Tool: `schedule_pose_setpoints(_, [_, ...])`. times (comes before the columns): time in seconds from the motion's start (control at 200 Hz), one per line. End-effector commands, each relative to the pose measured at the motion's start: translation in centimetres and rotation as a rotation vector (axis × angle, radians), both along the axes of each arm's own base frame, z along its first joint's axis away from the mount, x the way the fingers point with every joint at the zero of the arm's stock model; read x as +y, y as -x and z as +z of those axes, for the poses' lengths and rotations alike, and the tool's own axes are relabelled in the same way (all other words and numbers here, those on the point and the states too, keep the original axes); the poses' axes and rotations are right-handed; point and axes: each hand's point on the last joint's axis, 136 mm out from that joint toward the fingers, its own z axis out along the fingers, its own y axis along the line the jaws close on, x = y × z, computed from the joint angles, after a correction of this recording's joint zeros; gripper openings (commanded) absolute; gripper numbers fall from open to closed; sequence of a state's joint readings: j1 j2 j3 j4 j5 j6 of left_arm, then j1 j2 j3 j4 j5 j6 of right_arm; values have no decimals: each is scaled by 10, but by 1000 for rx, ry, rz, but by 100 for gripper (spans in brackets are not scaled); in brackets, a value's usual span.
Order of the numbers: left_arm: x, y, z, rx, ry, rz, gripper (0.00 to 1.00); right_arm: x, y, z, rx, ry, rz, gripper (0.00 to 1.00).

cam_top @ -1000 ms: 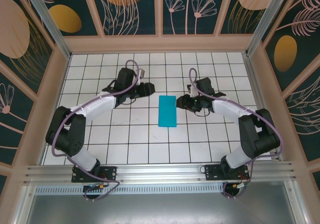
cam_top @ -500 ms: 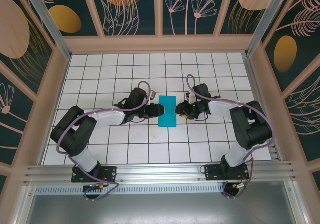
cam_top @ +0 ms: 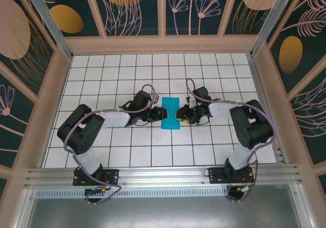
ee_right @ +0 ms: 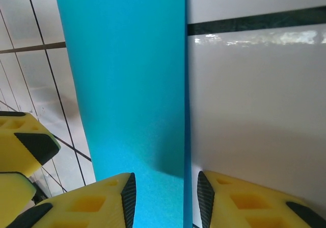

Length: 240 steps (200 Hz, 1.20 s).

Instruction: Fold a paper plane with a square sheet of paper (fold left side to right side)

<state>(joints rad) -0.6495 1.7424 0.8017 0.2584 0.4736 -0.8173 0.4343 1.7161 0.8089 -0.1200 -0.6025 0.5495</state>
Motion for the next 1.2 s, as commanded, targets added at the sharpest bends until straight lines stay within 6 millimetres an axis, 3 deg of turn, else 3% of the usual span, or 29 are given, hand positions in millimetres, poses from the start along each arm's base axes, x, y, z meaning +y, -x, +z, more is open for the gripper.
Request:
schedule_pose_setpoints(0.0, [-4,0,-4,-1,5,-6,40,8,2,-4,25,-5,9,40])
schedule_pose_setpoints(0.616, [1,-4,-11,-13,-50,-2,40,10,-12,16,-18,-18,0,35])
schedule_pose_setpoints(0.781, [7,-9,2,-97,-77,7,42,9,-17,21,-26,-40,-13,34])
schedule_pose_setpoints(0.801, [7,-11,15,-131,-64,6,42,9,-17,21,-25,-44,-15,34])
schedule_pose_setpoints(0.871, [10,-10,30,-206,-70,-15,42,9,-22,25,-26,-68,-26,34])
schedule_pose_setpoints(1.001, [15,0,53,-342,-107,-59,43,10,-33,33,-38,-95,-36,34])
schedule_pose_setpoints(1.196, [13,24,62,-433,-143,-115,46,19,-42,43,-28,-172,-27,30])
